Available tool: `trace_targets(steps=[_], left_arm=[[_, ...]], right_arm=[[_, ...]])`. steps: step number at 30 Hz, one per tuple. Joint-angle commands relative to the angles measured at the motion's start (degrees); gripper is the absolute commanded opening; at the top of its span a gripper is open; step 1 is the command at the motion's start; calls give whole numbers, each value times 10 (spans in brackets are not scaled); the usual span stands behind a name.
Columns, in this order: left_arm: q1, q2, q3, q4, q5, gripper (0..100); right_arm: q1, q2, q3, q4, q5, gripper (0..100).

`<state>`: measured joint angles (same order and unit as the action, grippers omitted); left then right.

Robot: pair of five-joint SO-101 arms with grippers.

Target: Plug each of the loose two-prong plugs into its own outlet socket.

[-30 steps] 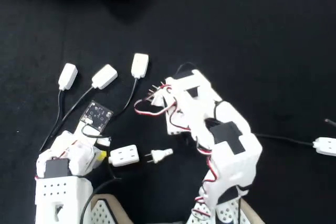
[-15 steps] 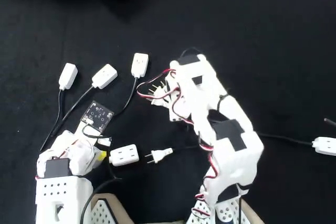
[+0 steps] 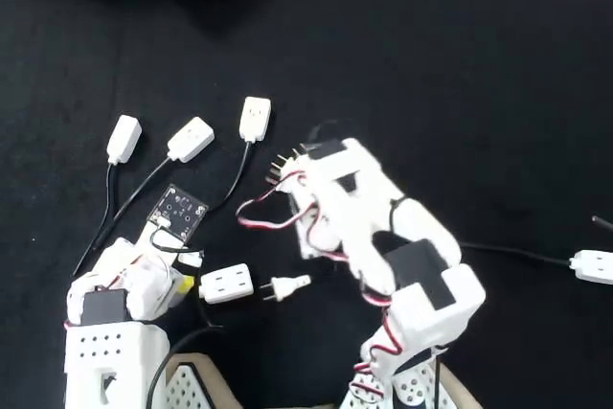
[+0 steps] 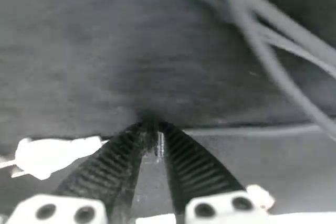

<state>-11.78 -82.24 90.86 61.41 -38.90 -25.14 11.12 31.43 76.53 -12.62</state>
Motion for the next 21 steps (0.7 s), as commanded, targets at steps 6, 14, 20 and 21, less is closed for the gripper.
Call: trace_targets(steps=[6,14,20,21], left_arm=[[-6,-3,-1,-10,-4,278],[-6,-3,0,-10,-5,278],[-6,-3,0,-11,-4,278],[-6,-3,0,-11,-4,278]], right_arm=[[8,-20,-45,8,399,36],[47,-81,-54,7,629,41],[-11,-248,91,-33,702,101],[-19,-273,119,-51,702,102]])
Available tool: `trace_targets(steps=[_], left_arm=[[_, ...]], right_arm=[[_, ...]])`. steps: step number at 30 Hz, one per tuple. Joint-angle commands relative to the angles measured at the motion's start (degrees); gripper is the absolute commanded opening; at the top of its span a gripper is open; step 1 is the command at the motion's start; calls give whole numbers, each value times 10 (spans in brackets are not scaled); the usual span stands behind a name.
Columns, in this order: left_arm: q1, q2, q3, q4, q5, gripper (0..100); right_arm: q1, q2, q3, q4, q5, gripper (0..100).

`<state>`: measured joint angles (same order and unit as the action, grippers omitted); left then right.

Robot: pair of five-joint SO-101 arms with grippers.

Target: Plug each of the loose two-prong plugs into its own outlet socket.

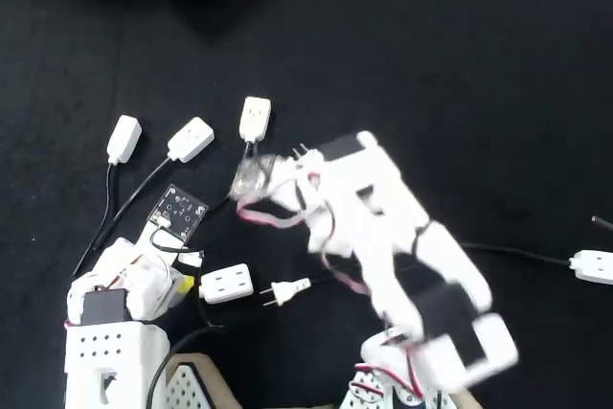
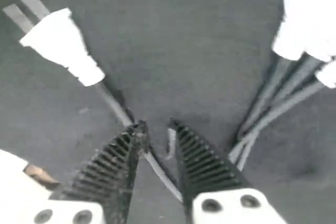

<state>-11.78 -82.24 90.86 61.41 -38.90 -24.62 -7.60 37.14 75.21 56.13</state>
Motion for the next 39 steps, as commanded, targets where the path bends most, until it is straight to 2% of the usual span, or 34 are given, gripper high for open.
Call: trace_targets(steps=[1,6,9,13,18,24,29,36,39], left_arm=[[-6,-3,0,-11,-4,278],[-6,-3,0,-11,-4,278],[-6,-3,0,-11,-4,278],[-6,-3,0,-11,-4,278],[-6,-3,0,-11,-4,278],[-6,-3,0,-11,-4,278],[-6,-3,0,-10,-4,278],[-6,-3,0,-10,-4,278],[-6,-3,0,-10,-4,278]], right_arm=[[-31,-109,90,-51,14,102],[-39,-168,189,-108,18,109],[-71,-164,225,-150,14,169],[-92,-155,233,-164,13,231],[-91,-153,234,-167,8,230],[-91,-153,236,-175,6,57],[-91,-153,237,-172,6,65],[-89,-153,218,-171,8,12],[-67,-153,199,-168,27,12]])
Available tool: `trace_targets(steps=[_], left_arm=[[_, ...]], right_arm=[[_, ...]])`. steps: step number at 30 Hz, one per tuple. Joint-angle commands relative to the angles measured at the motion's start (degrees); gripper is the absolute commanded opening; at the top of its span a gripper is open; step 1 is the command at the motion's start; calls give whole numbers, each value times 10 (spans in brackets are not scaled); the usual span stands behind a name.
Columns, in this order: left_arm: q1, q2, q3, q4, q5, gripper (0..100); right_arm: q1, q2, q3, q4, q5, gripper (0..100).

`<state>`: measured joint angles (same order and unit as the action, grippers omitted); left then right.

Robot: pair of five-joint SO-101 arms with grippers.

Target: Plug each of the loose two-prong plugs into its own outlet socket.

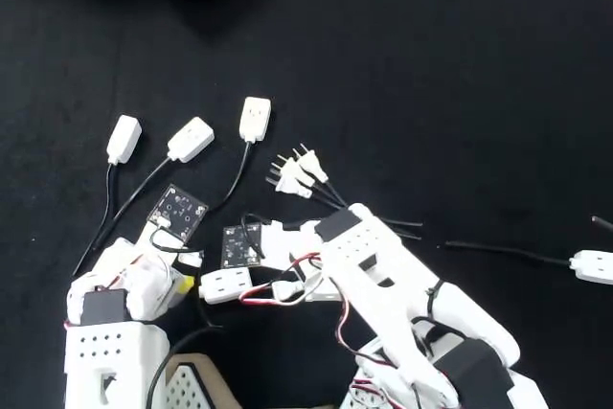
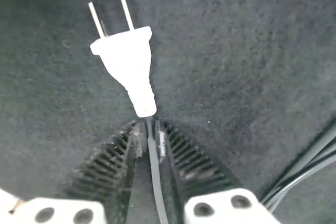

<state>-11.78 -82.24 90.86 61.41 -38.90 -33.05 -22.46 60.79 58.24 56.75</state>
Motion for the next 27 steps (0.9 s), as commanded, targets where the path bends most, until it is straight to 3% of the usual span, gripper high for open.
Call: trace_targets(steps=[1,6,17,22,27], left_arm=[[-6,-3,0,-10,-4,278],[-5,-3,0,-10,-4,278],[-1,-3,0,-10,-5,278],[0,-3,0,-10,-5,278],[0,-3,0,-10,-5,278]], right_arm=[[31,-5,-47,9,36,12],[93,-4,-136,72,131,12],[96,47,-225,120,273,25],[127,97,-284,124,275,191],[153,111,-342,134,254,212]])
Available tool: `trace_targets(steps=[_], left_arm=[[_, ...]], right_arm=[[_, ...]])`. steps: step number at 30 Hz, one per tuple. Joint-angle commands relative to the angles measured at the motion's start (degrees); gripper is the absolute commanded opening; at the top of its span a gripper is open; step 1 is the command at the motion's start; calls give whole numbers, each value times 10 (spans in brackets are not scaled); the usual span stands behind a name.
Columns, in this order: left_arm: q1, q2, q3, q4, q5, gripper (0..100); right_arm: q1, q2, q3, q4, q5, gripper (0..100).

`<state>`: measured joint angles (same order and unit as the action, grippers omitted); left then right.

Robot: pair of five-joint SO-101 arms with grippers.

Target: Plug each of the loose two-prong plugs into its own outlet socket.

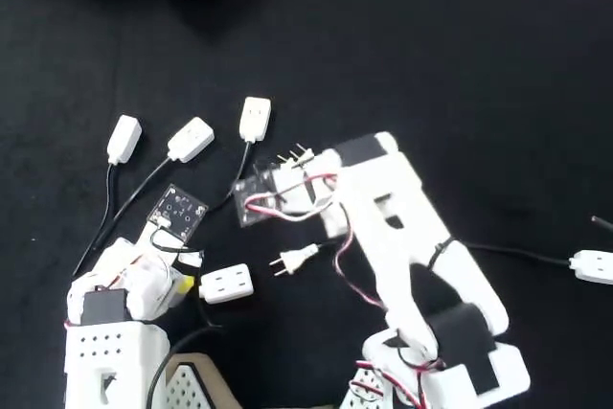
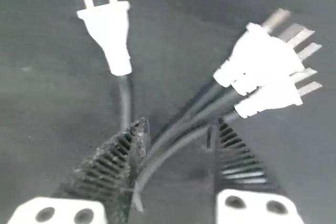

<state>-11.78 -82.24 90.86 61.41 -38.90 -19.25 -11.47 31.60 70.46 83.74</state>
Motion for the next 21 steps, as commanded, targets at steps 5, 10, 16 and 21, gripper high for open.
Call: trace_targets(steps=[5,10,16,21], left_arm=[[0,-3,0,-10,-5,278],[-1,-3,0,-10,-4,278],[-3,-3,0,-10,-5,278],[-4,-3,0,-10,-4,278]], right_arm=[[-8,-25,-65,87,-240,211],[-1,-69,-28,134,-533,210],[30,-93,58,115,-618,94],[-22,-91,124,66,-678,99]])
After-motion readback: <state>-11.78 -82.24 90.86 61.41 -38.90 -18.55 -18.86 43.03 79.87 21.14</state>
